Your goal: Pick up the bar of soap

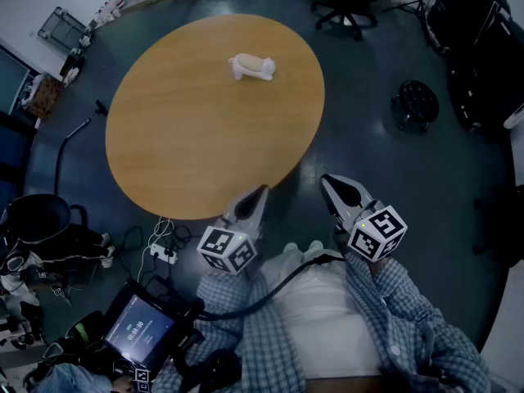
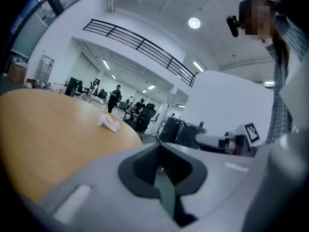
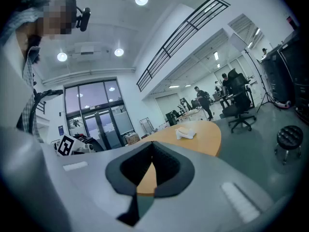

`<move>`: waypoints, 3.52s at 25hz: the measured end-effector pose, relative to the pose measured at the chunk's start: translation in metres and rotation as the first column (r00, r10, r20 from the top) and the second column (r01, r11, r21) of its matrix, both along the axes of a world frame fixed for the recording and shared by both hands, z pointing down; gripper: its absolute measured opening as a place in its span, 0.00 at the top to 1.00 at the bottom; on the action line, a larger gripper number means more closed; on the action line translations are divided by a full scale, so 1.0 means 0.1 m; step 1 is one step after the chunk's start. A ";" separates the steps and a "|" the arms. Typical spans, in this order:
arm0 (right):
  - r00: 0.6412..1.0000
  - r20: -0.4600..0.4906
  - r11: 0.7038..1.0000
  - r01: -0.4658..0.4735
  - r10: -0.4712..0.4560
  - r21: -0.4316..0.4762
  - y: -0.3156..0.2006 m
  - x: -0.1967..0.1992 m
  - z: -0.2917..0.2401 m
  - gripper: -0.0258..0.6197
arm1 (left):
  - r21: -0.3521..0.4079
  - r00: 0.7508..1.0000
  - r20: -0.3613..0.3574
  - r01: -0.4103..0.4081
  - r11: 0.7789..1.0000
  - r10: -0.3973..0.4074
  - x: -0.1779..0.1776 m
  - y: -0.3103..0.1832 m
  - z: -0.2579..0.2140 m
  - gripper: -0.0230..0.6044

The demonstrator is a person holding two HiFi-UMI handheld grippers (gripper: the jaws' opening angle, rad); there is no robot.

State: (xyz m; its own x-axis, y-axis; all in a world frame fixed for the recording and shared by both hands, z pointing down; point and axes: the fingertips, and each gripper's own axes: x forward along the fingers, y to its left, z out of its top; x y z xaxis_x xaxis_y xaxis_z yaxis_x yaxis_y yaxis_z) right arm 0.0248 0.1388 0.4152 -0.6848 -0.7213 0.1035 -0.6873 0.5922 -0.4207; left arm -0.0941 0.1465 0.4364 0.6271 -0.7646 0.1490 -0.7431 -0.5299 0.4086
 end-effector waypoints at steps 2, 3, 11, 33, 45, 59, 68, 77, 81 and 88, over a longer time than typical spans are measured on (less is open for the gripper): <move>1.000 0.000 1.000 0.003 -0.003 0.002 0.01 -0.01 0.01 0.96 | 0.001 1.000 0.001 0.001 1.000 -0.001 -0.01 0.01 0.01 0.97; 1.000 0.000 1.000 0.003 -0.003 0.003 0.01 -0.02 0.01 0.96 | 0.002 1.000 0.001 0.002 1.000 -0.002 -0.02 0.01 0.02 0.97; 1.000 0.001 1.000 0.004 -0.004 0.001 0.01 0.00 0.00 0.96 | 0.000 1.000 0.001 0.005 1.000 -0.005 -0.01 0.01 0.01 0.97; 0.999 0.039 0.999 -0.022 0.023 -0.031 -0.05 0.71 0.04 0.96 | 0.024 0.991 0.024 0.127 0.992 -0.128 0.20 0.02 -0.08 0.97; 1.000 0.021 0.999 -0.011 0.012 -0.046 -0.94 0.68 0.17 0.96 | 0.030 0.987 0.045 0.154 0.988 -0.155 0.10 -0.98 0.02 0.97; 1.000 -0.005 0.997 0.020 -0.021 -0.077 -2.36 0.30 0.19 0.95 | 0.012 0.984 0.048 0.169 0.986 -0.170 -0.32 -2.53 0.04 0.97; 0.995 -0.025 0.987 0.093 -0.097 -0.128 -2.69 0.35 0.38 0.95 | 0.032 0.841 0.537 -0.096 0.995 0.064 -0.16 -3.18 0.38 0.88; 0.993 -0.043 0.982 0.099 -0.107 -0.162 -2.89 0.39 0.42 0.96 | -0.385 -0.049 0.905 -0.515 0.766 0.422 -0.31 -3.66 0.93 0.58; 0.995 -0.061 0.982 0.072 -0.084 -0.173 -2.96 0.50 0.49 0.96 | -0.535 -0.315 0.845 -0.508 0.675 0.432 -0.34 -3.93 1.25 0.53; 0.996 -0.083 0.978 0.020 -0.038 -0.208 -3.06 0.61 0.55 0.96 | -0.701 -0.498 0.710 -0.428 0.570 0.498 -0.48 -4.17 1.62 0.43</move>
State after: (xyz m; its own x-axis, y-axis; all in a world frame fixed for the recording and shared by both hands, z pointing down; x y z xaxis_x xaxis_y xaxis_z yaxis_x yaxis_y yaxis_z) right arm 0.0855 -0.1674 0.4705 -0.6875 -0.6578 0.3076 -0.7097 0.5190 -0.4764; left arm -0.1424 -0.2701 0.5982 -0.0975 -0.2208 0.9704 0.2887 -0.9394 -0.1848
